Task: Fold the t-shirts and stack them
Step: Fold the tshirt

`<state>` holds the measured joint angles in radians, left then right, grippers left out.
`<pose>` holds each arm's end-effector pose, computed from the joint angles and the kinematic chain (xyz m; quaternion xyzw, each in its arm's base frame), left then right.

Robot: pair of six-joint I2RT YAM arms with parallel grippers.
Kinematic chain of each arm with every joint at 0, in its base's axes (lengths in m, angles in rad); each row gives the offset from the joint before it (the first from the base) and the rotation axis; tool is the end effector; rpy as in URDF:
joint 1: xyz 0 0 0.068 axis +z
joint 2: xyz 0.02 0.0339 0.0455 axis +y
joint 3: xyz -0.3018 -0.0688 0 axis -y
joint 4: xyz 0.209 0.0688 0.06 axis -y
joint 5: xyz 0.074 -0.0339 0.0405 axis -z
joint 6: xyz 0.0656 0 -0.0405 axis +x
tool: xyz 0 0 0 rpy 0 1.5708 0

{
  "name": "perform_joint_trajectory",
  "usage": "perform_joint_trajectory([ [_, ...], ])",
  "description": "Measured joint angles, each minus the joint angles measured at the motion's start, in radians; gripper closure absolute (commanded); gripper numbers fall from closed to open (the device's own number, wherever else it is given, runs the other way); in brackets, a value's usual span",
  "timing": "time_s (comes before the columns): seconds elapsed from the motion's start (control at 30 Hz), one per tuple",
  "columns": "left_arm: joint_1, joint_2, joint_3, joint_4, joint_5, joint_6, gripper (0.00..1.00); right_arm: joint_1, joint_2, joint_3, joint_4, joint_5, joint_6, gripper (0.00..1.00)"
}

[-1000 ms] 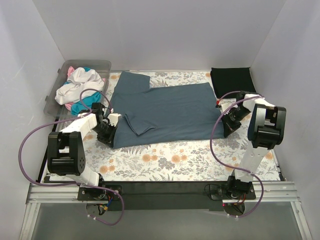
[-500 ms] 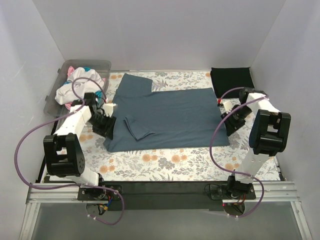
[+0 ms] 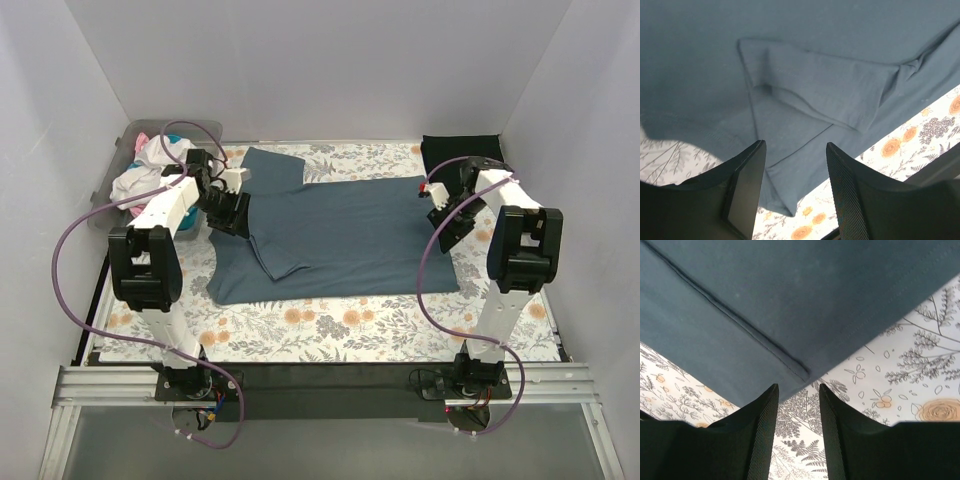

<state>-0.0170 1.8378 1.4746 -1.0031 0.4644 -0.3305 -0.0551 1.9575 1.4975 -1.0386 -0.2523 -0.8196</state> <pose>0.3427 -0.0352 0.2566 -0.1279 0.9599 -0.2426 0.0583 0.3580 -0.0033 0.2168 -0.3740 0.9182 0.0987 0.0857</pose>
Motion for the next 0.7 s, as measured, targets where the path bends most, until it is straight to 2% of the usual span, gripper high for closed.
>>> perform_joint_trajectory([
  [0.1, -0.038, 0.007, 0.0, 0.015, 0.001, -0.01, 0.49, 0.021, 0.016, 0.0, 0.001, 0.003, -0.002, 0.54],
  [0.3, -0.043, 0.037, 0.003, 0.021, -0.005, -0.011, 0.47, 0.03, 0.046, -0.018, 0.012, 0.014, -0.012, 0.56],
  [0.47, -0.054, 0.061, 0.013, 0.04, -0.012, -0.018, 0.46, 0.031, 0.046, -0.05, 0.019, 0.018, -0.022, 0.61],
  [0.63, -0.062, 0.075, 0.031, 0.046, -0.016, -0.026, 0.46, 0.031, 0.046, -0.054, 0.022, 0.018, -0.025, 0.71],
  [0.7, -0.064, 0.08, 0.034, 0.048, -0.017, -0.027, 0.46, 0.031, 0.046, -0.056, 0.021, 0.018, -0.025, 0.72],
])
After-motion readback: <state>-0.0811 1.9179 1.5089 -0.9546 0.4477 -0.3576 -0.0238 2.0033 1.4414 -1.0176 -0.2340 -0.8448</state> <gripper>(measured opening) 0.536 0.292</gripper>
